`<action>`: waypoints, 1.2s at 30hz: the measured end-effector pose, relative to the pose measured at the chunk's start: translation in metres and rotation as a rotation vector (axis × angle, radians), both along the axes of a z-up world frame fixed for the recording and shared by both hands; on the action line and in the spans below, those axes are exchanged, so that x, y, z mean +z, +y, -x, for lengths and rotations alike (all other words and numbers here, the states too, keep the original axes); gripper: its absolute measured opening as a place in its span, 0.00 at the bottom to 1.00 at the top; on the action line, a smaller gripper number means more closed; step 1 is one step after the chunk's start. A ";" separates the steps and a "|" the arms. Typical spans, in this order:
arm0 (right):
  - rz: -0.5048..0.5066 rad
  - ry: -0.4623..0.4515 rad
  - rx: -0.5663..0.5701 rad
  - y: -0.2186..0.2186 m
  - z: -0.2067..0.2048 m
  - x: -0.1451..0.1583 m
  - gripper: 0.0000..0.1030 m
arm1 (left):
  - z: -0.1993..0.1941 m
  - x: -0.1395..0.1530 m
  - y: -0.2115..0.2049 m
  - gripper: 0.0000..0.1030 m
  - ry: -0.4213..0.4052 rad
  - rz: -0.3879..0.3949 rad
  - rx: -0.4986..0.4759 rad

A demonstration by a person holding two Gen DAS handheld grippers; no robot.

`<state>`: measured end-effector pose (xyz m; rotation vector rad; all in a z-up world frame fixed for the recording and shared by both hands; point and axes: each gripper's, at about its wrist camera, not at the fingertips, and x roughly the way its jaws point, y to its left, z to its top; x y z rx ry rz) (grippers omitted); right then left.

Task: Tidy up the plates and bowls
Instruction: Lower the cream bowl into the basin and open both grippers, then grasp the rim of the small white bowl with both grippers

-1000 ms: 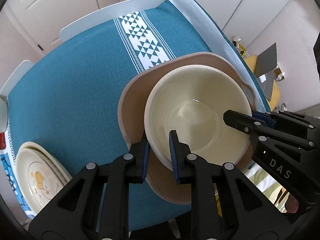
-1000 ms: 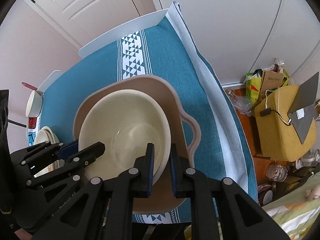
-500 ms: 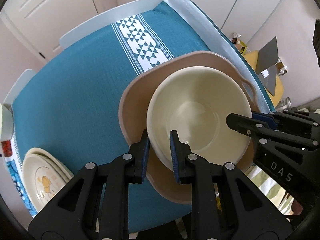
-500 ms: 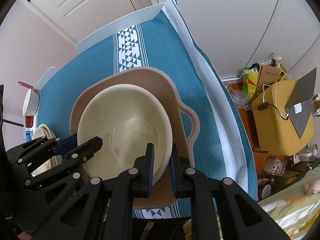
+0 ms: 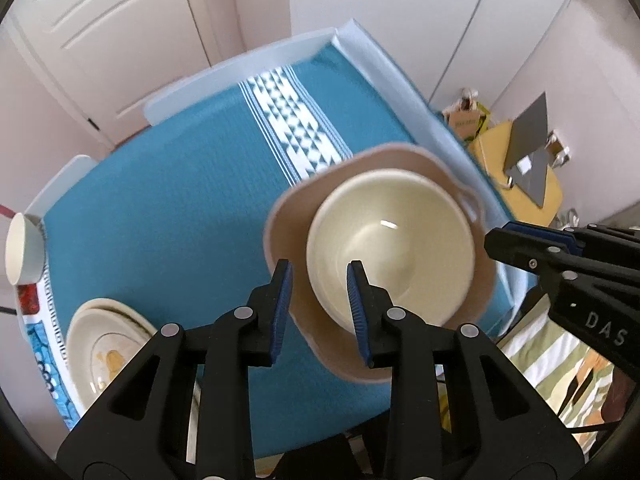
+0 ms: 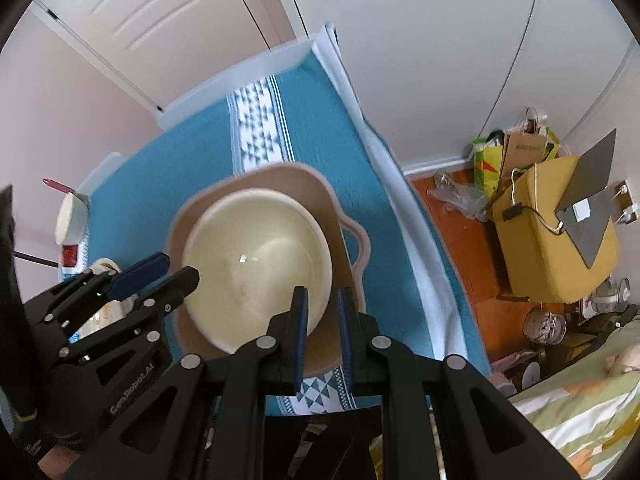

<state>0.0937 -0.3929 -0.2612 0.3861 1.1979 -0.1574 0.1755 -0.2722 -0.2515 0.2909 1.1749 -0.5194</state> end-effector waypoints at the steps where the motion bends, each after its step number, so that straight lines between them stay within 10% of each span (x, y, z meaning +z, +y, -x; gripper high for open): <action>1: 0.000 -0.019 0.004 0.001 0.002 0.008 0.13 | 0.001 0.009 0.003 0.25 -0.013 0.010 0.008; 4: -0.008 -0.108 0.048 0.006 0.001 0.039 0.13 | 0.001 0.044 0.015 0.29 -0.082 0.044 0.046; 8: -0.008 -0.221 0.137 0.022 -0.009 0.075 0.17 | 0.006 0.094 0.049 0.96 -0.247 0.093 0.162; 14: 0.007 -0.344 0.276 0.053 -0.032 0.103 0.99 | 0.014 0.131 0.134 0.98 -0.362 0.086 0.445; 24: 0.004 -0.461 0.626 0.163 -0.094 0.136 0.99 | 0.007 0.129 0.284 0.98 -0.355 0.114 0.842; 36: 0.065 -0.349 0.920 0.332 -0.228 0.109 0.99 | -0.077 0.044 0.403 0.96 -0.167 0.333 1.035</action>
